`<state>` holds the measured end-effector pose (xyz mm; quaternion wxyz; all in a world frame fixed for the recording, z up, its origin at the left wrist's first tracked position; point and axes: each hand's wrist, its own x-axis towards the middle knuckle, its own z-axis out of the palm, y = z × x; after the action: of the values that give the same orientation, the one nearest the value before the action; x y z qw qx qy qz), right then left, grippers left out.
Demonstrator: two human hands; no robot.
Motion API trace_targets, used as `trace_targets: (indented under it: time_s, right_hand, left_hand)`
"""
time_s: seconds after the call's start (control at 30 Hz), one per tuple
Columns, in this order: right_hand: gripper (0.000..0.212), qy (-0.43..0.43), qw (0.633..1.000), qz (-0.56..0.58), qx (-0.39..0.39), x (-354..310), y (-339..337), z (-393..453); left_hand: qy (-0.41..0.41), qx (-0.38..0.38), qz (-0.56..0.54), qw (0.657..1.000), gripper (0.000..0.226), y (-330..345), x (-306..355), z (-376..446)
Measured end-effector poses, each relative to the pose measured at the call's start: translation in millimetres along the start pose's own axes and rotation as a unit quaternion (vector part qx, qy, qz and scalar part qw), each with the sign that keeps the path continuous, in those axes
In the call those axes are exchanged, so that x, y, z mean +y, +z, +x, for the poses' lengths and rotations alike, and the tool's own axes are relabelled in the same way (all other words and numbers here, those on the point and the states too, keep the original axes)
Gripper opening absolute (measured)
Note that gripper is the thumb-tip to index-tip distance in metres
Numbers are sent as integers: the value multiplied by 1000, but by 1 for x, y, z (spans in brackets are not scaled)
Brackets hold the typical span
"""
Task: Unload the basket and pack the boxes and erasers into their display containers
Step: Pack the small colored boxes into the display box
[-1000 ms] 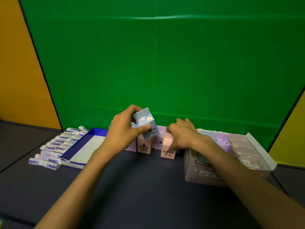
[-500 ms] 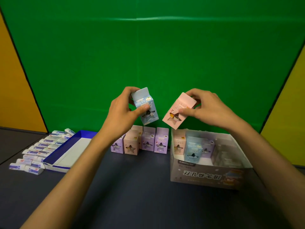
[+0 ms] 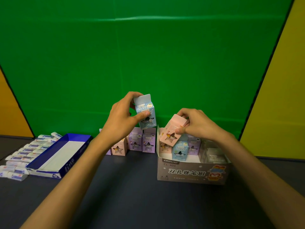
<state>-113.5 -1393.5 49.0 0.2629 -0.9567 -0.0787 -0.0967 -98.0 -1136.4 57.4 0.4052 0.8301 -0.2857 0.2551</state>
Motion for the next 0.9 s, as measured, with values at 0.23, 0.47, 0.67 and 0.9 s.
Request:
trace_targets:
  time_s: [0.23,0.47,0.67,0.9]
  right_hand:
    - [44,-14,999,-21,-23,7,17,7]
    - [45,-53,990,-124,-47,2,43,11]
    - [51,-106,961,-255,-23,7,60,12]
    - [62,-112,956,-271,-19,11,60,12]
  left_hand:
    - [-4,-9,10,1000,44,1,0,-5]
    - [-7,-21,21,1000,46,1,-2,-9]
    - [-9,-24,10,1000,45,1,-4,-13]
    - [-12,-29,-39,999,43,8,6,-12]
